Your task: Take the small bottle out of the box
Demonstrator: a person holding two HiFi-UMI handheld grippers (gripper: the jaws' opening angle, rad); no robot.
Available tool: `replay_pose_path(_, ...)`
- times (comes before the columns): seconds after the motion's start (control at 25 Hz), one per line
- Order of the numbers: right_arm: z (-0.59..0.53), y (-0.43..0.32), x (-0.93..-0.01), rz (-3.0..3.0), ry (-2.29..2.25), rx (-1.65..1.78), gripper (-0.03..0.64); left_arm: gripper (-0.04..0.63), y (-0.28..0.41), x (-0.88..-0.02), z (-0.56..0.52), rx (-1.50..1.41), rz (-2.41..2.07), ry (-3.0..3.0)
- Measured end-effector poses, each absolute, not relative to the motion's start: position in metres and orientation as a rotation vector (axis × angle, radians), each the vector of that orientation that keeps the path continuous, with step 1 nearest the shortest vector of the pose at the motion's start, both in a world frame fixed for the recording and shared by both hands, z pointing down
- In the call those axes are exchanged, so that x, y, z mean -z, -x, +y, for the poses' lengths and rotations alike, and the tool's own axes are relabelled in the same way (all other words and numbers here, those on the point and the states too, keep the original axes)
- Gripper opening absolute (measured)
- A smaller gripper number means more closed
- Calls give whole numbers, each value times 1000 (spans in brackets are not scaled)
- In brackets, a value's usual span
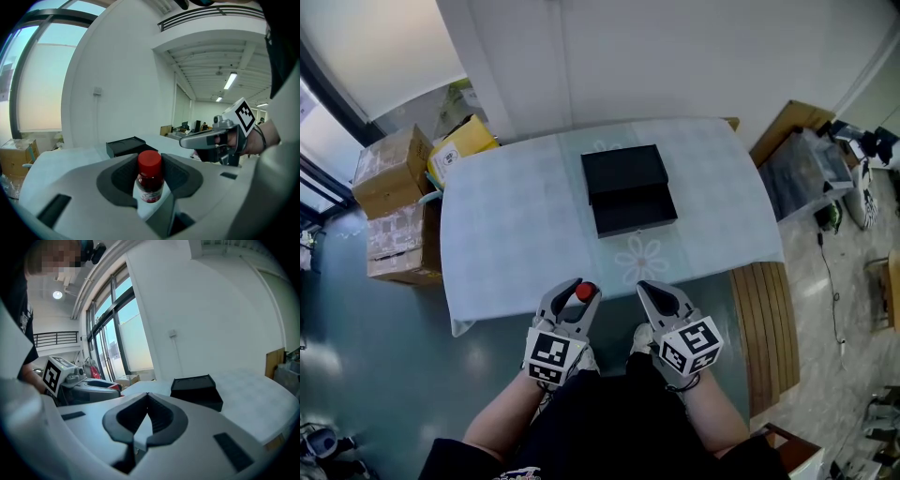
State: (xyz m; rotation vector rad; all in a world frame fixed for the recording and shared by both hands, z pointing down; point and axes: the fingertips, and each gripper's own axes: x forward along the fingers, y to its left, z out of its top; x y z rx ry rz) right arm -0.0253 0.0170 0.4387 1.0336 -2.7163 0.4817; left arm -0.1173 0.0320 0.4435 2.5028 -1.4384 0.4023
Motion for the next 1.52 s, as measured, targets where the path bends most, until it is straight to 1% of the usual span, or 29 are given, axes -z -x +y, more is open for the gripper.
replay_pose_path(0.56, 62, 34, -440, -2688, -1140, -478, 23, 169, 132, -446, 70, -396, -1376, -2542)
replay_pose_path(1.52, 74, 40, -438, -2680, -1173, -470, 23, 169, 138, -445, 81, -413, -1340, -2584)
